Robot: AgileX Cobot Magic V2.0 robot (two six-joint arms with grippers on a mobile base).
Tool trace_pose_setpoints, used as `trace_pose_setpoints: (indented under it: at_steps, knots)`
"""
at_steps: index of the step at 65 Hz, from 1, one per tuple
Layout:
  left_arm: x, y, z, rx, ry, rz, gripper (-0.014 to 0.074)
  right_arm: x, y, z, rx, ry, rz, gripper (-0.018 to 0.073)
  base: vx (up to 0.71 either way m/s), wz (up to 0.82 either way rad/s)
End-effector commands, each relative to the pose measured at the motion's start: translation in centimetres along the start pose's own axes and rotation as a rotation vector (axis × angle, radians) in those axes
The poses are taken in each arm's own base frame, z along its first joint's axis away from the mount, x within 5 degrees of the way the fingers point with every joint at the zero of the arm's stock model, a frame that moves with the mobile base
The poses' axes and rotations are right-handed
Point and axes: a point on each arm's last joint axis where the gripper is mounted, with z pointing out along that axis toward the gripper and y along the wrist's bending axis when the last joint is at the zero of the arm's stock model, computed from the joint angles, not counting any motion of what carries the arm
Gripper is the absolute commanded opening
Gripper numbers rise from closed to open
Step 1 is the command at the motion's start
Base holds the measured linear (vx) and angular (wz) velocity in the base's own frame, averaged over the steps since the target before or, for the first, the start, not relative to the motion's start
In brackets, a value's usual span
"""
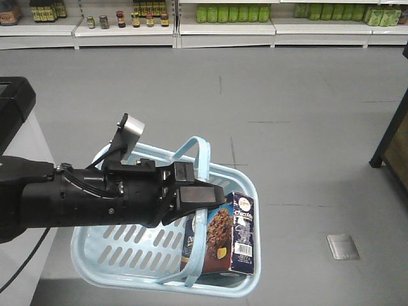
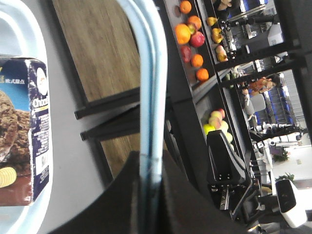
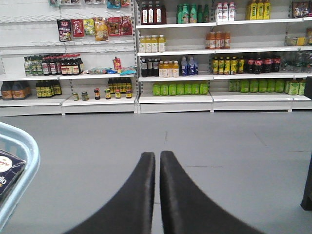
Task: Left arm holds basket, right arm returns cookies
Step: 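Hold the basket with the left gripper while driving toward the shelves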
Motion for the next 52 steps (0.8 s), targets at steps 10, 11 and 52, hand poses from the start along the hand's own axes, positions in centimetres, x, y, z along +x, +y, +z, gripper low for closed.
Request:
trace_pose_setpoints:
  at_steps: [10, 11, 52]
  knots:
    - [-0.34, -2.48, -0.87, 0.104, -0.027, 0.016, -0.0003, -0.17, 0.03, -0.05, -0.005, -0.071, -0.009, -0.0010, 0.55, 0.05]
    - [-0.34, -2.48, -0.87, 0.104, -0.027, 0.016, -0.0003, -0.17, 0.03, -0.05, -0.005, -0.071, -0.009, -0.0010, 0.56, 0.07]
    - [-0.35, -2.48, -0.87, 0.104, -0.028, 0.016, -0.0003, -0.17, 0.03, -0.05, -0.005, -0.071, -0.009, -0.0010, 0.54, 0.06]
